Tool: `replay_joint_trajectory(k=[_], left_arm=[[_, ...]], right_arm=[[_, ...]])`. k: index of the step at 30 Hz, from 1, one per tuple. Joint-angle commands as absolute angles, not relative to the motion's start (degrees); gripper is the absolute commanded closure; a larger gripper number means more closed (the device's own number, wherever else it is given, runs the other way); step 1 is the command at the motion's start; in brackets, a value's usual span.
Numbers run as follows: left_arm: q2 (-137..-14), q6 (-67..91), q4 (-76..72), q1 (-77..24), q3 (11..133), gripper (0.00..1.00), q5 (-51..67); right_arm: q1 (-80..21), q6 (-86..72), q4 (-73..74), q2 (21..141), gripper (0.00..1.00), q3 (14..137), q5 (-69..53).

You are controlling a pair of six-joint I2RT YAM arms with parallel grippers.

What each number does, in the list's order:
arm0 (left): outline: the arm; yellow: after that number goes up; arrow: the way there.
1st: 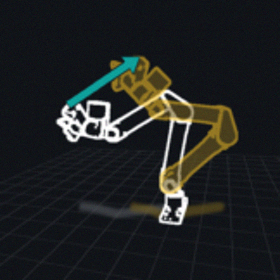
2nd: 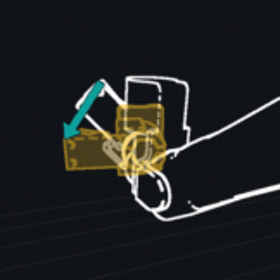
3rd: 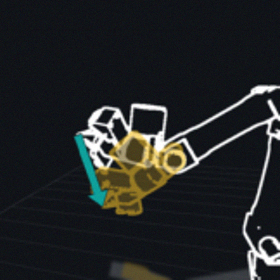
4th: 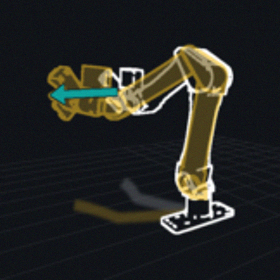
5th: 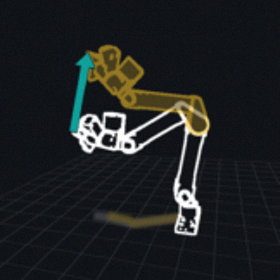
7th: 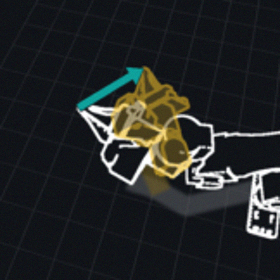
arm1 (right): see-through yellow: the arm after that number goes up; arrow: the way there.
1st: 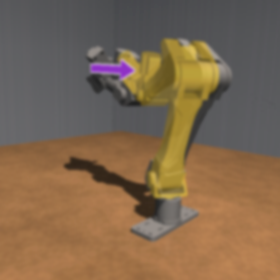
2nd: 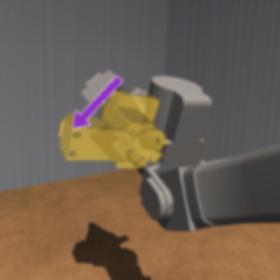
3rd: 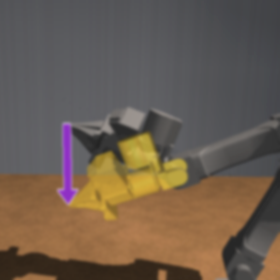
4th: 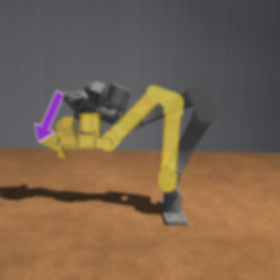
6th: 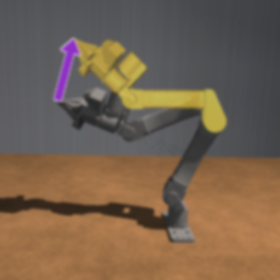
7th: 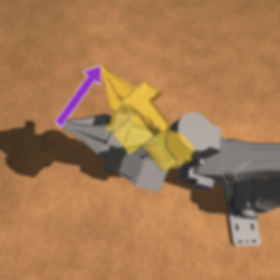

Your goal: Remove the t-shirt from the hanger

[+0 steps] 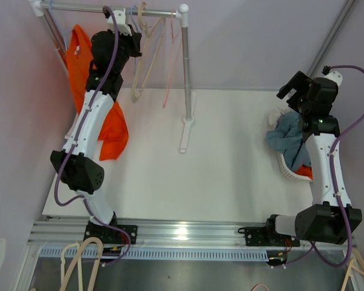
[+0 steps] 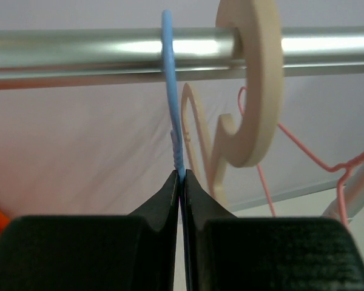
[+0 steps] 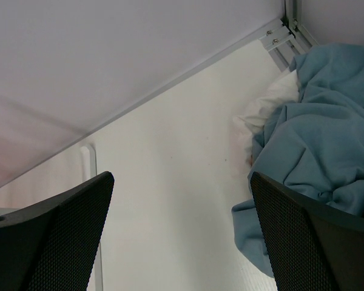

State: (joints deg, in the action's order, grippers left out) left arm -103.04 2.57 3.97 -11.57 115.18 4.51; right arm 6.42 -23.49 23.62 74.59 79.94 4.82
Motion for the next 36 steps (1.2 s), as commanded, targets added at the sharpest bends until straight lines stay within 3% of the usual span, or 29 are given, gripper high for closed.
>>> replay_joint_trajectory(k=[1, 12, 15, 16, 21, 31, 36], left_arm=[[-99.4, 2.0, 2.3, -12.9, 115.7, 0.89, 3.3], [-95.5, 1.4, 3.8, -13.2, 115.5, 0.5, 1.9], [-93.6, 1.7, 5.9, -12.2, 116.0, 0.35, 2.5], [-92.9, 1.8, 6.7, -11.9, 115.8, 0.24, 2.6], [-88.1, 2.8, 7.2, -9.1, 112.3, 0.01, 0.8], [-85.5, -0.3, 7.5, -2.8, 112.2, 0.0, -13.3], [-91.6, -3.2, 7.0, -1.4, 117.8, 0.01, -14.6]], right_arm=[[6.0, -23.1, 22.1, 74.4, 0.01, 80.2, 4.0], [5.7, -23.4, 22.1, 74.6, 0.0, 80.0, 2.7], [5.3, -23.7, 22.1, 75.4, 0.0, 80.9, 2.0], [5.2, -23.8, 22.3, 75.7, 0.01, 81.3, 1.9], [4.0, -23.4, 23.2, 76.6, 0.01, 84.0, 1.3], [2.8, -23.4, 24.5, 80.0, 0.01, 90.3, 0.6], [2.5, -22.9, 26.0, 82.8, 0.01, 94.2, -1.0]])
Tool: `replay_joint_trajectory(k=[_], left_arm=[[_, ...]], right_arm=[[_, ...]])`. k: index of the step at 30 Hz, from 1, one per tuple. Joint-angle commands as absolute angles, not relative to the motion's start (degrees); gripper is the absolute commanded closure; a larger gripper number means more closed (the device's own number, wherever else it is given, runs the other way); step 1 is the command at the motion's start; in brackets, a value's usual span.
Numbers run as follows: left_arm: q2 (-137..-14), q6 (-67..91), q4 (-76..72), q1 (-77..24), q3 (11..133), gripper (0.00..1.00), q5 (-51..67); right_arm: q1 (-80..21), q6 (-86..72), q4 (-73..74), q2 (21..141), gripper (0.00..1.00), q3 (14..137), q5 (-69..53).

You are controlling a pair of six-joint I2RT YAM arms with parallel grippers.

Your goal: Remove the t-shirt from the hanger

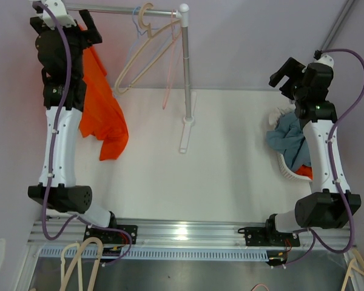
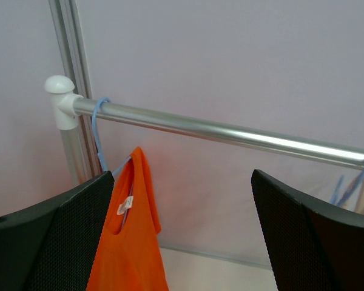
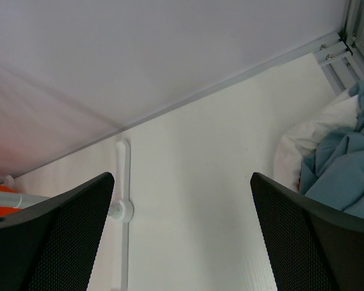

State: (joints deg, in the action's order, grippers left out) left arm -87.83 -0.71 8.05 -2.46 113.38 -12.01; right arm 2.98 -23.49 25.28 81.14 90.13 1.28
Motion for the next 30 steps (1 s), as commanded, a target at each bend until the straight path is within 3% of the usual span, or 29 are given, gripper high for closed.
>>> replay_joint_trajectory(k=[1, 5, 15, 22, 28, 30], left_arm=[[-92.9, -3.2, 8.5, -1.1, 120.7, 0.01, -14.9], [-98.1, -0.5, 11.6, 2.5, 127.3, 0.01, -13.9], [-103.0, 1.9, 11.8, 7.4, 127.9, 0.01, -12.7], [-107.5, 6.8, 12.9, 12.6, 131.3, 0.0, -5.6], [-109.2, 5.5, 10.1, 13.3, 130.9, 0.04, -6.2], [-109.7, 5.0, 8.7, 13.3, 130.8, 0.13, -5.8]], right_arm=[[2.5, -22.6, 26.5, 84.0, 0.0, 95.2, -1.2], [2.5, -21.0, 28.6, 86.8, 0.01, 99.4, -1.2], [2.1, -21.3, 27.3, 90.8, 0.0, 101.8, -1.6], [1.8, -20.8, 27.7, 93.4, 0.0, 103.7, -2.5], [1.7, -20.7, 27.0, 95.2, 0.01, 105.5, -4.0], [1.7, -20.7, 26.5, 95.5, 0.01, 105.9, -4.3]])
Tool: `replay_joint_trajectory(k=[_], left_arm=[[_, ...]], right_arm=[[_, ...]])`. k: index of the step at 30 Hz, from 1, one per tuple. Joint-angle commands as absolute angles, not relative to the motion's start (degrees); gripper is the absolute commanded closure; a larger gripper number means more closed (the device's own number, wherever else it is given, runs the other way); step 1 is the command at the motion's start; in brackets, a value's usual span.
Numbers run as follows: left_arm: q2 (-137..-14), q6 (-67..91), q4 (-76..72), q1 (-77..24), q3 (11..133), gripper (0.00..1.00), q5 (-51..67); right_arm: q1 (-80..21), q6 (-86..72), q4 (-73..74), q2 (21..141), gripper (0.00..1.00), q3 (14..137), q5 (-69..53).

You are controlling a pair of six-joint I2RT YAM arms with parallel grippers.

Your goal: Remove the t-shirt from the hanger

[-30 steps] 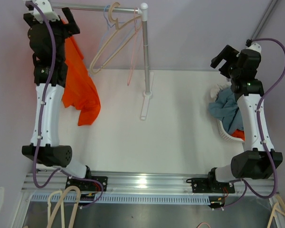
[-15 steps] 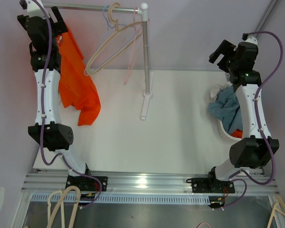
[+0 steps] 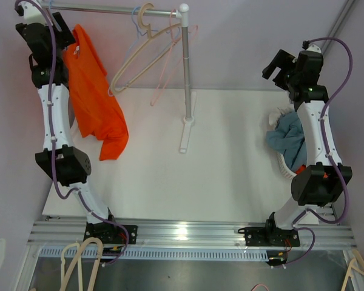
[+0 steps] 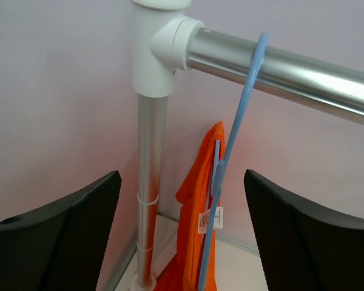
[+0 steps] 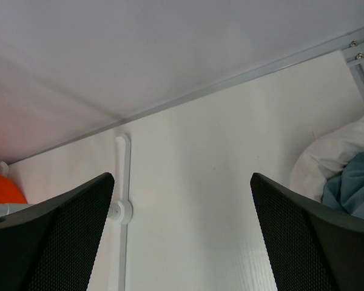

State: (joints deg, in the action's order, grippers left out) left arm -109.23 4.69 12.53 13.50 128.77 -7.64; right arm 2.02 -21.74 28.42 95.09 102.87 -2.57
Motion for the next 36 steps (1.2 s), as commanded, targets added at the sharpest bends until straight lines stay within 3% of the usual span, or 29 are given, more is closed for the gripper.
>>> replay_joint_trajectory(k=[1, 8, 19, 24, 28, 31, 36], left_arm=[[-110.0, 4.9, 8.8, 13.2, 131.0, 0.14, -5.7], [-110.8, 4.0, 8.8, 12.1, 131.7, 0.28, -6.6], [-107.8, 1.3, 6.2, 9.1, 124.9, 0.24, -9.3], [-107.6, 0.5, 5.9, 8.3, 123.4, 0.48, -10.4], [-107.5, 0.8, 5.7, 8.3, 123.5, 0.81, -12.0], [-108.2, 0.9, 6.1, 8.3, 126.0, 0.99, -12.1], [-110.2, 2.5, 8.3, 8.1, 131.2, 0.99, -10.9]], right_arm=[[1.6, -20.7, 26.2, 95.6, 0.0, 105.9, -4.5], [1.6, -21.0, 24.8, 97.1, 0.0, 106.2, -5.3], [1.5, -21.0, 24.5, 98.8, 0.0, 105.8, -6.2], [1.4, -21.0, 24.7, 99.1, 0.0, 105.7, -6.3], [1.4, -20.9, 24.7, 99.0, 0.0, 105.6, -6.4], [1.4, -21.1, 24.5, 99.0, 0.01, 105.3, -6.7], [1.1, -21.0, 24.8, 98.6, 0.0, 105.1, -6.9]])
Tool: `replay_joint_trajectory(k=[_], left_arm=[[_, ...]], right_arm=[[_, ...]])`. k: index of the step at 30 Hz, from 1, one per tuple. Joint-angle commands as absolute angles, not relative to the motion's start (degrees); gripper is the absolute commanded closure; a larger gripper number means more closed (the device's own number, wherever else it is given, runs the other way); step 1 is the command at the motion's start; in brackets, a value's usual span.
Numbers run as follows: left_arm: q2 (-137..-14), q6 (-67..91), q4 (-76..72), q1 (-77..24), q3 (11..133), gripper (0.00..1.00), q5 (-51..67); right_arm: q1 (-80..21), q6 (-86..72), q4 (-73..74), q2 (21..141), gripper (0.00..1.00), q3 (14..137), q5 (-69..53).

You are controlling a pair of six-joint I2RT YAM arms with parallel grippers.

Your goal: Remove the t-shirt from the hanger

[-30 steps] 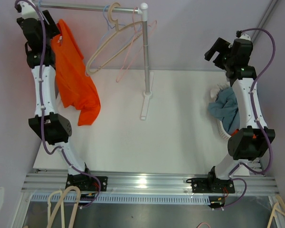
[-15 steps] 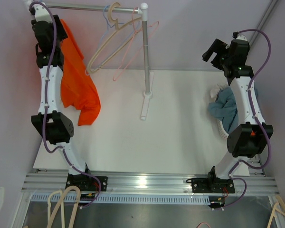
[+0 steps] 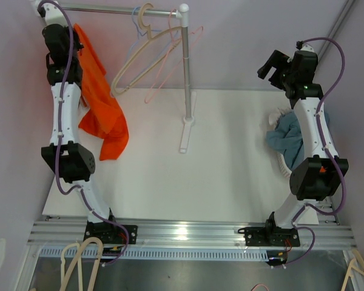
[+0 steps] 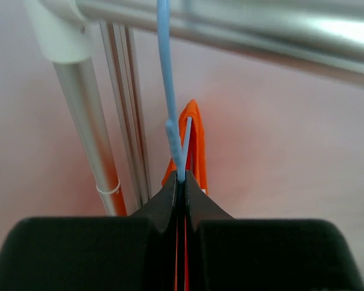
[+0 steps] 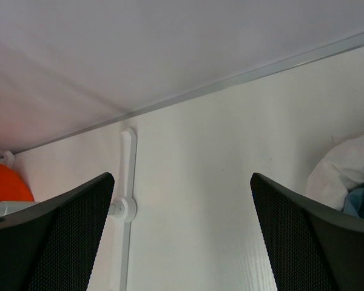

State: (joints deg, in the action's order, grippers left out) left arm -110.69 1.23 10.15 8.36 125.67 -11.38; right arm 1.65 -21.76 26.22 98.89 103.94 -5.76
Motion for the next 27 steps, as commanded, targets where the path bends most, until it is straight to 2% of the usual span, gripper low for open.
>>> replay_joint_trajectory(k=[1, 5, 12, 15, 19, 27], left_arm=[[-110.6, 2.9, 8.9, 7.9, 134.1, 0.99, -11.1], [-112.8, 0.8, 8.4, 5.8, 139.5, 0.99, -12.0], [-110.7, 0.8, 7.0, 3.8, 138.6, 0.99, -12.8], [-109.1, 0.4, 6.2, 2.6, 136.0, 0.99, -14.4], [-103.4, 0.2, 1.3, 0.6, 126.1, 0.99, -16.0], [-92.8, 0.2, -7.0, -2.4, 113.2, 0.99, -13.4]], right_arm=[[1.1, -20.9, 25.0, 98.6, 0.0, 105.1, -7.0], [0.7, -20.7, 25.0, 98.2, 0.01, 104.4, -6.9], [0.2, -20.6, 25.8, 97.1, 0.0, 104.5, -6.3], [0.2, -20.4, 26.3, 96.7, 0.01, 104.6, -6.2], [-1.4, -19.9, 27.4, 95.9, 0.0, 104.8, -6.1], [-2.4, -18.7, 28.6, 92.2, 0.0, 102.6, -5.4]])
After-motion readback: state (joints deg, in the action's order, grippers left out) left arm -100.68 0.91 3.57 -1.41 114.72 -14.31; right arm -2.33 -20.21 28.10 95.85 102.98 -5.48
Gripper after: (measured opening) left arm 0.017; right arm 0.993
